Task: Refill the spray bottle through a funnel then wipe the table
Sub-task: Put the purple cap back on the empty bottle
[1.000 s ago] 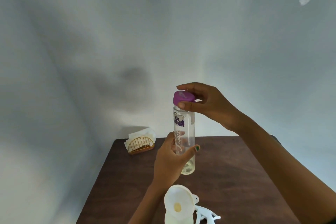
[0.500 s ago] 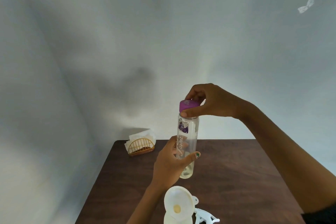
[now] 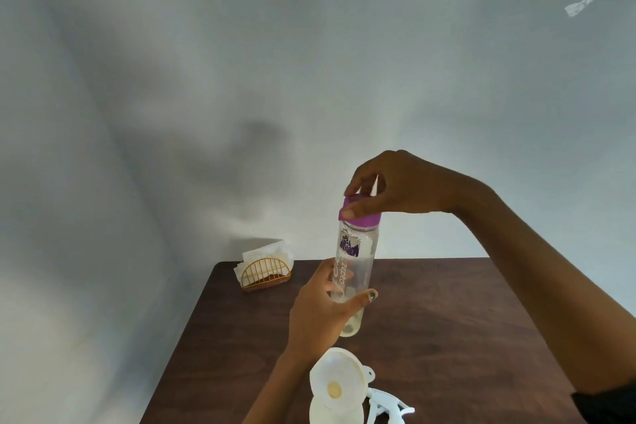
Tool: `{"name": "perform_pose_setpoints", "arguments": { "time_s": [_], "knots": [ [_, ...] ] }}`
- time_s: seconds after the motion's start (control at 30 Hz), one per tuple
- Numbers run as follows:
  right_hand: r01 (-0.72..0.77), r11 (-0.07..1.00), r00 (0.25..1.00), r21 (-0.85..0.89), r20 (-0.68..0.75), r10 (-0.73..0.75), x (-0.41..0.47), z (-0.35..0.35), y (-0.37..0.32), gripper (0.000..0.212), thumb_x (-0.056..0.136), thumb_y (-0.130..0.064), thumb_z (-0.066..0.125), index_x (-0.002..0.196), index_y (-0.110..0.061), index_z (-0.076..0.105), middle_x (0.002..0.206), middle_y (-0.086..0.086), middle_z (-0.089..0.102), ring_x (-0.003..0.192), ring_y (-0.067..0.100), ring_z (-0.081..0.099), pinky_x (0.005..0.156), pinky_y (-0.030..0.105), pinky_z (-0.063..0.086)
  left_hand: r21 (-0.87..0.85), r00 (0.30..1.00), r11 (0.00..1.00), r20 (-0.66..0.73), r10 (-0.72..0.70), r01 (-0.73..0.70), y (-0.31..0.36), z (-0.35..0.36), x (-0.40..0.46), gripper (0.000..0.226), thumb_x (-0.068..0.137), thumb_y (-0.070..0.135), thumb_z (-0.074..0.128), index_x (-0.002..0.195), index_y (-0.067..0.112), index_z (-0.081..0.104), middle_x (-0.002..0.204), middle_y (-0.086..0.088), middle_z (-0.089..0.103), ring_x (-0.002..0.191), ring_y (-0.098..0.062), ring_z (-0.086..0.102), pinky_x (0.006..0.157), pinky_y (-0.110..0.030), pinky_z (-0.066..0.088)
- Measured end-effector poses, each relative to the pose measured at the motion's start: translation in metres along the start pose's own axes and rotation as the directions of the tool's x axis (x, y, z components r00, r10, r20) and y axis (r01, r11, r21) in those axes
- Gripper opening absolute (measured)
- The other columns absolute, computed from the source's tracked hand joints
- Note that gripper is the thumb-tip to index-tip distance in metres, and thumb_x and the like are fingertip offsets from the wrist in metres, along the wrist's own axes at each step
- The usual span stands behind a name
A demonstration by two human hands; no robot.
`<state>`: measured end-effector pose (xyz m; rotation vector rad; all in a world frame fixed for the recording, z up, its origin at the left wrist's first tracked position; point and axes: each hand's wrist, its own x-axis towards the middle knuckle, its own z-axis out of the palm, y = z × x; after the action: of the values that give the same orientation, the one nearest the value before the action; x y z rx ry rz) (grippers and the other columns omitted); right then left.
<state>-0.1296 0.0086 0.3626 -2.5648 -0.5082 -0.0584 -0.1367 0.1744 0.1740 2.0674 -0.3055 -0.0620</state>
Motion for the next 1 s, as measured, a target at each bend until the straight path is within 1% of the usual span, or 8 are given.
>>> {"name": "perform_pose_setpoints", "arguments": {
  "time_s": [0.17,0.3,0.4,0.57,0.73,0.83,0.9,1.0],
  "knots": [
    [-0.221,0.869,0.959,-0.442,-0.259,0.112,0.004,0.009,-0.002,0.068,0.086,-0.07,0.027,0.063,-0.011,0.052,0.066,0.0,0.059,0.062,0.016,0.054,0.058,0.028,0.036,0.0,1.0,1.0,0.015,-0.007,0.007,0.0,0.0,-0.002,0.08,0.058,0.074,0.064,0.126,0.034,0.05,0.125,0.016,0.061,0.107,-0.008,0.061,0.092,-0.024,0.052],
    [-0.032,0.997,0.997,-0.069,-0.078,0.026,0.002,0.0,0.005,0.017,0.092,-0.035,0.056,0.094,-0.023,0.067,0.1,-0.01,0.064,0.094,0.011,0.06,0.075,0.02,0.048,-0.018,1.0,0.999,-0.006,-0.028,0.028,-0.004,-0.004,0.0,0.077,0.061,0.071,0.068,0.126,0.034,0.05,0.125,0.013,0.062,0.107,-0.009,0.061,0.094,-0.031,0.054],
    [0.038,0.992,0.985,0.119,0.161,-0.057,0.0,0.004,0.004,0.033,0.09,-0.009,0.06,0.116,-0.03,0.064,0.124,-0.012,0.059,0.113,0.004,0.054,0.091,0.019,0.049,-0.023,1.0,1.0,-0.013,-0.02,0.02,-0.005,-0.006,-0.001,0.076,0.06,0.072,0.067,0.124,0.035,0.049,0.125,0.012,0.063,0.106,-0.009,0.062,0.094,-0.032,0.054],
    [-0.023,0.998,0.999,-0.053,0.034,0.025,0.002,0.009,0.001,0.032,0.082,-0.045,0.065,0.107,-0.024,0.068,0.098,-0.006,0.061,0.079,0.007,0.055,0.068,0.017,0.045,-0.001,0.999,0.999,-0.016,-0.041,0.041,-0.008,-0.004,-0.002,0.075,0.062,0.07,0.069,0.125,0.035,0.05,0.126,0.013,0.062,0.107,-0.01,0.062,0.094,-0.03,0.054],
    [-0.105,0.962,0.971,-0.251,-0.236,0.044,0.004,0.013,0.0,0.063,0.092,-0.059,0.03,0.082,-0.005,0.061,0.078,0.001,0.063,0.076,0.02,0.059,0.068,0.032,0.042,-0.023,1.0,0.999,-0.006,-0.031,0.031,-0.01,-0.001,-0.004,0.078,0.058,0.074,0.069,0.123,0.035,0.051,0.123,0.013,0.064,0.105,-0.01,0.064,0.092,-0.033,0.056],
    [0.018,1.0,1.0,-0.008,-0.007,-0.018,0.004,0.007,0.005,0.015,0.095,-0.03,0.052,0.1,-0.022,0.064,0.101,-0.011,0.062,0.094,0.007,0.059,0.078,0.025,0.046,-0.042,0.999,0.998,-0.022,-0.043,0.042,-0.009,-0.002,-0.003,0.082,0.056,0.074,0.067,0.125,0.033,0.051,0.124,0.013,0.063,0.108,-0.013,0.063,0.094,-0.035,0.055],
    [0.028,0.996,0.976,0.086,0.215,-0.046,0.002,0.006,0.007,0.031,0.092,-0.016,0.059,0.115,-0.036,0.059,0.12,-0.015,0.056,0.108,0.004,0.055,0.086,0.021,0.05,-0.044,0.999,0.998,-0.029,-0.043,0.042,-0.008,-0.002,-0.002,0.083,0.056,0.074,0.067,0.126,0.032,0.052,0.124,0.012,0.063,0.108,-0.013,0.063,0.094,-0.036,0.055],
    [0.0,1.0,0.992,0.022,0.126,-0.003,0.001,0.013,0.006,0.028,0.087,-0.031,0.064,0.115,-0.032,0.061,0.106,-0.013,0.057,0.094,0.009,0.056,0.075,0.016,0.047,-0.036,0.999,0.999,-0.035,-0.036,0.035,-0.008,-0.002,-0.003,0.075,0.058,0.075,0.069,0.12,0.036,0.052,0.119,0.015,0.064,0.104,-0.012,0.064,0.092,-0.033,0.056]
  ]
}}
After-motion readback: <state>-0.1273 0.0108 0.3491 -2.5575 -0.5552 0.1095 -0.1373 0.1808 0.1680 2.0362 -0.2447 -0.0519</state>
